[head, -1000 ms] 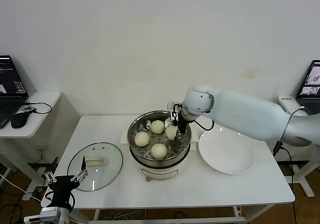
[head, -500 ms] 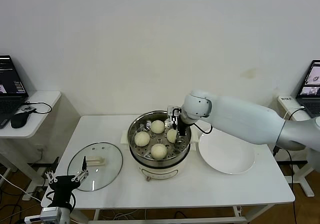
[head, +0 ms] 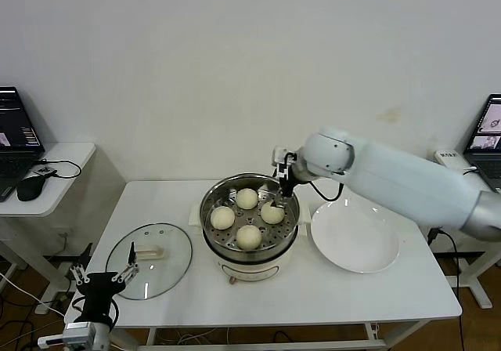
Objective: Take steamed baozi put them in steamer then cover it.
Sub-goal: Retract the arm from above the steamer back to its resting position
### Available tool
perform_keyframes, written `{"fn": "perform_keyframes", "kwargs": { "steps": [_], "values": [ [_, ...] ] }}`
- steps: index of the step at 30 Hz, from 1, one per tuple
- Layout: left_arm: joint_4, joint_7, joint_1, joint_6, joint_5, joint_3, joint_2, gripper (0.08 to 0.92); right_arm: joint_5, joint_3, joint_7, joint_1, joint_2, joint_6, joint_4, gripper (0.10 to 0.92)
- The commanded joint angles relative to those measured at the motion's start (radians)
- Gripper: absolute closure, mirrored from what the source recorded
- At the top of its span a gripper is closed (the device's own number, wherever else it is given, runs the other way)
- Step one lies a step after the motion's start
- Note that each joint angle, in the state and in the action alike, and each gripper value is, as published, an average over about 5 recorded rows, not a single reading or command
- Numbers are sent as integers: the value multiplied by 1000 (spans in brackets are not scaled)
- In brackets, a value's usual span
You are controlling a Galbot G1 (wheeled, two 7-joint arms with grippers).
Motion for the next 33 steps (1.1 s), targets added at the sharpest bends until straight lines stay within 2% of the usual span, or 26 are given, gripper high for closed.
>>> {"fn": "perform_keyframes", "kwargs": {
  "steps": [1, 4, 7, 12, 16, 21, 26, 33],
  "values": [
    [10, 1, -11, -5, 1, 8, 4, 177, 140, 354, 552, -398, -203, 216, 218, 203],
    [19, -2, -19, -7, 9, 15, 8, 177, 89, 546, 647, -626, -222, 353, 244, 203],
    [39, -6, -29, -7, 34, 25, 10, 177, 5, 776, 677, -863, -196, 485, 249, 202],
    [99, -25, -43, -35, 194, 28, 17, 177, -177, 1170, 601, -1248, -63, 680, 245, 203],
    [165, -33, -64, -62, 411, 10, 33, 177, -256, 1451, 510, -1463, 80, 785, 245, 202],
    [277, -24, -106, -144, 826, -38, 68, 177, -305, 1676, 435, -1614, 254, 838, 265, 203],
    [346, -12, -104, -183, 1187, -71, 125, 177, -314, 1795, 415, -1689, 353, 845, 289, 203],
    [346, -16, -42, -179, 1360, -64, 120, 177, -356, 1844, 430, -1715, 435, 869, 276, 203]
  ]
}}
